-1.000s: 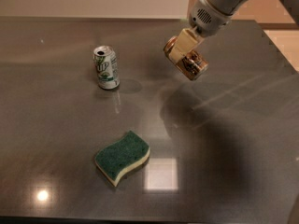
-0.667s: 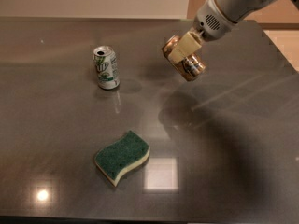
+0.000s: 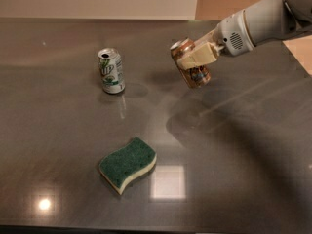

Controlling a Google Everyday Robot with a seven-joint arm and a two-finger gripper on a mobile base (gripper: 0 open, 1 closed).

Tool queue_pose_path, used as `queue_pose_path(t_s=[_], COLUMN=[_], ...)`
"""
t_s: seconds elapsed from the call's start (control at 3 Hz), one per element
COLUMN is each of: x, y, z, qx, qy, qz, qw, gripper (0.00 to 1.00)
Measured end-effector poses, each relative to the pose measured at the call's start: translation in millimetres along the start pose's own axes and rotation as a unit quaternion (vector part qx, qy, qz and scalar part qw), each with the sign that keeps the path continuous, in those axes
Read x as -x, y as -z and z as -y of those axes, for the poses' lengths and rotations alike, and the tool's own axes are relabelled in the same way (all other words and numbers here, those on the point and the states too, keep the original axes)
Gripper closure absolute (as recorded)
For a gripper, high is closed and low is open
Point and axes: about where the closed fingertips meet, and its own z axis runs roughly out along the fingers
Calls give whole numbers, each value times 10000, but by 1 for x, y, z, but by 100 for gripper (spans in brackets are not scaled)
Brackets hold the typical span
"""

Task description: Place orange can upright

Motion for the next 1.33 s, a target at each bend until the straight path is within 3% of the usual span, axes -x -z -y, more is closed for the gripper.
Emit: queue_pose_path(t_s=[0.33,0.67,1.33], x=[-2,-7,-18], y=[3,5,6], z=[-1,-2,-3], qx=[76,101,257], qy=[-23,-115,-19], qz=[620,1117,1777], qw=[9980,9936,9837], gripper=[100,100,100])
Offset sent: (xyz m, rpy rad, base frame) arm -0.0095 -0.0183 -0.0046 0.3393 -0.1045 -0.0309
